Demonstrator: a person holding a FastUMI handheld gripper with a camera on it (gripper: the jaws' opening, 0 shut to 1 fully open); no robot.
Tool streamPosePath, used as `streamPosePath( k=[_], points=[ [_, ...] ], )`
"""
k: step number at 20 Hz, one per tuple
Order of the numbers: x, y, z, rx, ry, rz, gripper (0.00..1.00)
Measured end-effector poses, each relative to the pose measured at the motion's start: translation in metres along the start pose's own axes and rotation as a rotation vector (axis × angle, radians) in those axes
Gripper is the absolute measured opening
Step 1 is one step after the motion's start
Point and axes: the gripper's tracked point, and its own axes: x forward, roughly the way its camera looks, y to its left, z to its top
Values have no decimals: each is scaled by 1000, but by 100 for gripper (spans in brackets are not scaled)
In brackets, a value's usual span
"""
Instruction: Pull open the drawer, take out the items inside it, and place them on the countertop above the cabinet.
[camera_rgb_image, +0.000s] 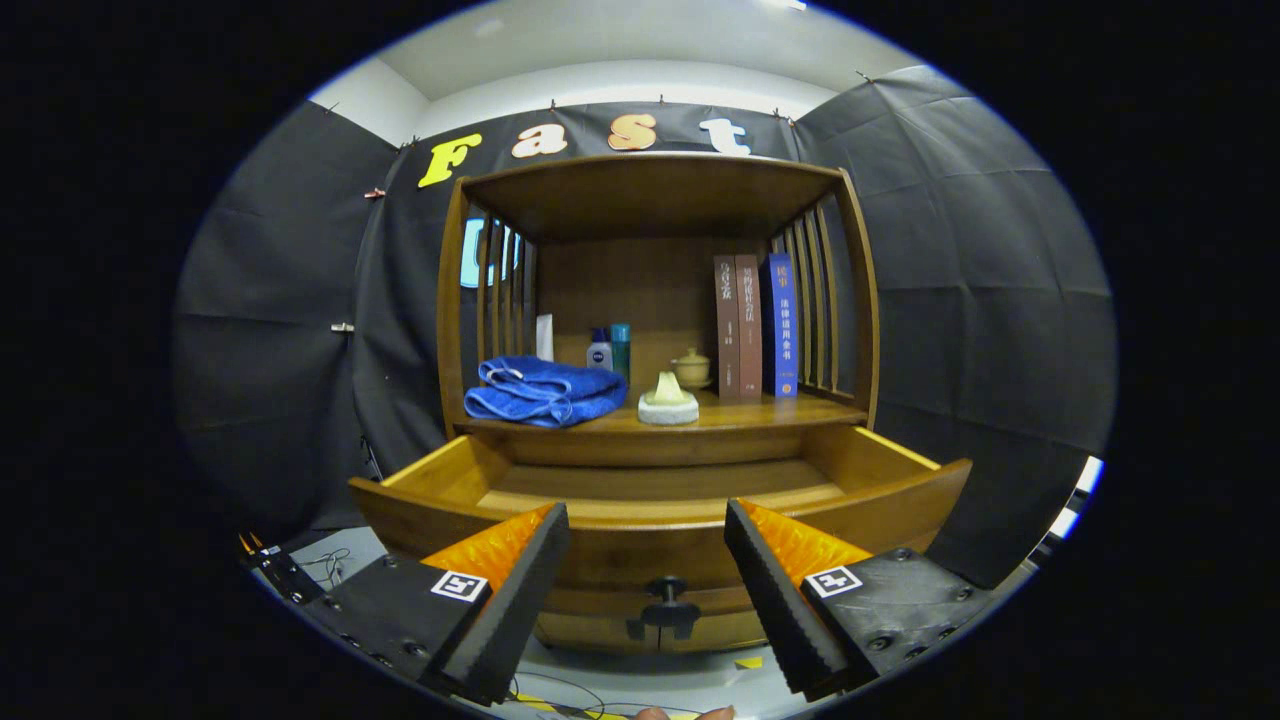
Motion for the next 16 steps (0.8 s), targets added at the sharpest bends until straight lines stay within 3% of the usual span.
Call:
streamPosePath(
  k=[7, 16],
  points=[
    [15, -5, -59, 13, 74, -3, 99],
    [30, -13, -74, -5, 67, -19, 99]
  ],
)
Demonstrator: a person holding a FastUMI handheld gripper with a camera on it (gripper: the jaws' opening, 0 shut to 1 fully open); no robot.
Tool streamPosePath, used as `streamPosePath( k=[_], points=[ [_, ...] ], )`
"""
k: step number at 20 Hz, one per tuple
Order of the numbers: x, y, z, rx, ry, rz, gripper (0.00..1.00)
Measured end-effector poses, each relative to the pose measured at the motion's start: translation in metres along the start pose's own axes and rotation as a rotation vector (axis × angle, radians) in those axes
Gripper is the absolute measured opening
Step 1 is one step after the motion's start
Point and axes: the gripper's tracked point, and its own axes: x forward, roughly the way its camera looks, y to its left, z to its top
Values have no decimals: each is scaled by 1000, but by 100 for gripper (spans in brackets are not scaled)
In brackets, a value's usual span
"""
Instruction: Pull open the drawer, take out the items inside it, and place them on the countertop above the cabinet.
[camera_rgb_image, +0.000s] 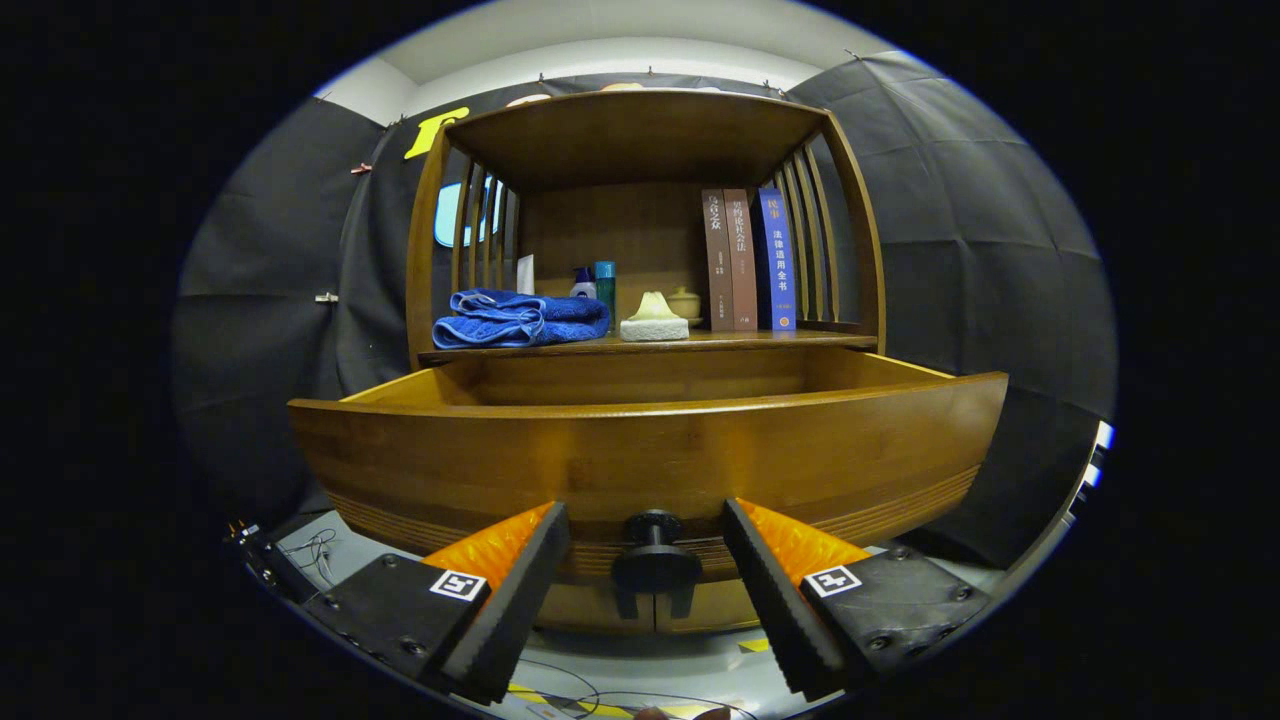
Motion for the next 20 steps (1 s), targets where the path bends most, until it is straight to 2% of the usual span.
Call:
streamPosePath(
  k=[7, 20],
  points=[
    [4, 0, 2, -19, 4, -4, 100],
    [76, 2, 16, -36, -7, -10, 100]
  ],
)
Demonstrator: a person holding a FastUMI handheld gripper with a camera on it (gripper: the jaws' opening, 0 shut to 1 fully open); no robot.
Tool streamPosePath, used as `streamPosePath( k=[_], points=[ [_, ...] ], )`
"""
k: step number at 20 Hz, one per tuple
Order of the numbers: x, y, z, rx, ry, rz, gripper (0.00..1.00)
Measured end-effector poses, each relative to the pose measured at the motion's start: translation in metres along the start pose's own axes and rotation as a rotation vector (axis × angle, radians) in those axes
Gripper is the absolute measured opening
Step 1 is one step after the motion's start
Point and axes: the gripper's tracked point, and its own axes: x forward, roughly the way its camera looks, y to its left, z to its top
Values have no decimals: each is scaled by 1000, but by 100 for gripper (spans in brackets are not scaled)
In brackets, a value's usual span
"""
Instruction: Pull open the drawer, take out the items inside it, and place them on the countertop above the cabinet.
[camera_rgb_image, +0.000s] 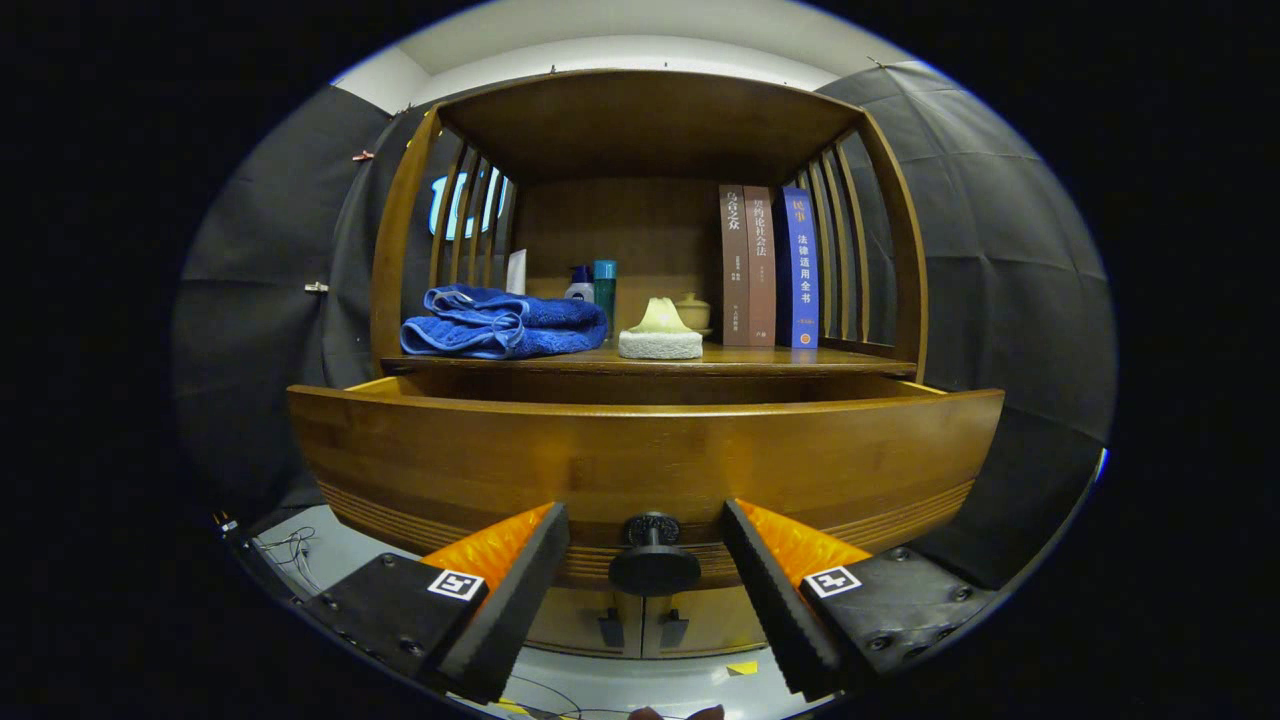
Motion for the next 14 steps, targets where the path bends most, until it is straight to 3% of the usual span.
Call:
streamPosePath(
  k=[14],
  points=[
    [79, 5, 7, -10, -13, -18, 100]
  ],
)
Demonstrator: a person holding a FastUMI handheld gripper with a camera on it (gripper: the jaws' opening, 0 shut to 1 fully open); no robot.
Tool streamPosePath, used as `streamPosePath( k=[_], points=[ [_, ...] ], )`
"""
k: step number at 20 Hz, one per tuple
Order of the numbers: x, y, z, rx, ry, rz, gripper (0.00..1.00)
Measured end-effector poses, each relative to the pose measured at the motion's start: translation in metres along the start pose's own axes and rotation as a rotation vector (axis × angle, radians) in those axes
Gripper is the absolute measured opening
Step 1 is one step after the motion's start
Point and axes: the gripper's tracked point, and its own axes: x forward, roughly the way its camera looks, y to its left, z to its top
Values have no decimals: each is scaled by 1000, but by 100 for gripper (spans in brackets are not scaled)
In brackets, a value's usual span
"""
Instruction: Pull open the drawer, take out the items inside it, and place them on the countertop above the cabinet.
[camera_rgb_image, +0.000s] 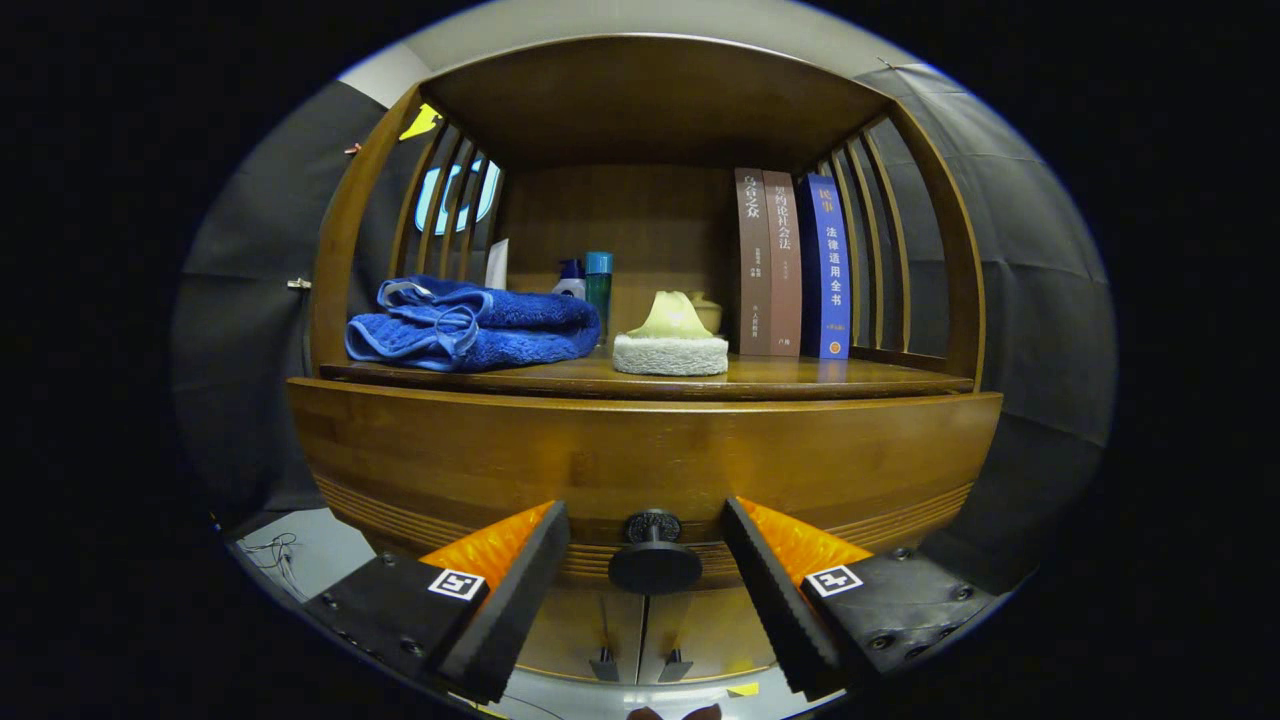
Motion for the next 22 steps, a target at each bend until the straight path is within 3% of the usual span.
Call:
streamPosePath(
  k=[12, 22],
  points=[
    [14, -2, -6, -6, 22, 2, 99],
    [-75, -5, 75, 39, -31, 39, 99]
  ],
)
